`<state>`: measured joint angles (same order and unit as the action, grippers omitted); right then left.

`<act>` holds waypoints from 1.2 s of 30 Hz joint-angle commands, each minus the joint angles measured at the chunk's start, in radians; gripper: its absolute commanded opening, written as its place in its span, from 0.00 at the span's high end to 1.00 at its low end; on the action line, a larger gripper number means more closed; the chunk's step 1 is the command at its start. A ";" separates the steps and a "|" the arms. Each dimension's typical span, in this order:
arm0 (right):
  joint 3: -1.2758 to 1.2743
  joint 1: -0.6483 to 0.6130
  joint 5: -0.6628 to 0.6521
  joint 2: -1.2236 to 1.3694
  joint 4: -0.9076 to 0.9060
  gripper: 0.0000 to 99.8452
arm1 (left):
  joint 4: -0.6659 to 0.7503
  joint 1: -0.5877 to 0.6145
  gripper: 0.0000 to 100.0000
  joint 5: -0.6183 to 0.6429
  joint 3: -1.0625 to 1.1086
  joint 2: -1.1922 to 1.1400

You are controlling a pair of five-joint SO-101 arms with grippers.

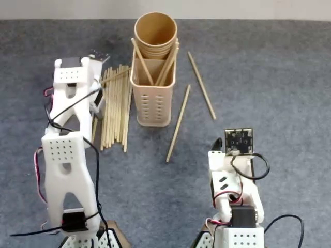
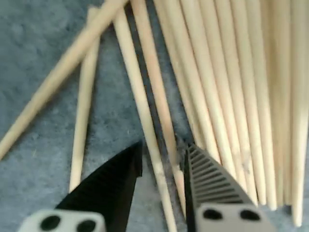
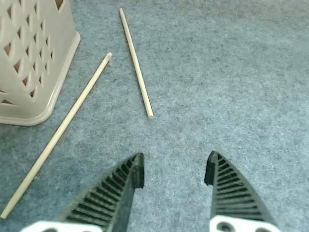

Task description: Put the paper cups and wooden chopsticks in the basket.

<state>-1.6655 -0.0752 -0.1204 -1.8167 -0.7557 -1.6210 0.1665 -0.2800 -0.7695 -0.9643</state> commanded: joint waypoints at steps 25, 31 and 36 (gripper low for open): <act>-0.131 0.008 -0.014 -0.018 -0.001 0.79 | -0.146 -0.065 1.00 0.032 -0.305 0.344; -0.131 0.008 -0.014 -0.018 -0.001 0.79 | -0.146 -0.148 1.00 0.092 -0.269 0.595; -0.131 0.008 -0.014 -0.018 -0.001 0.79 | -0.106 -0.251 1.00 0.166 -0.271 0.777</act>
<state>-1.6655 -0.0752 -0.1204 -1.8182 -0.7557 -1.7622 -0.0146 -0.1665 -1.0334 -0.3230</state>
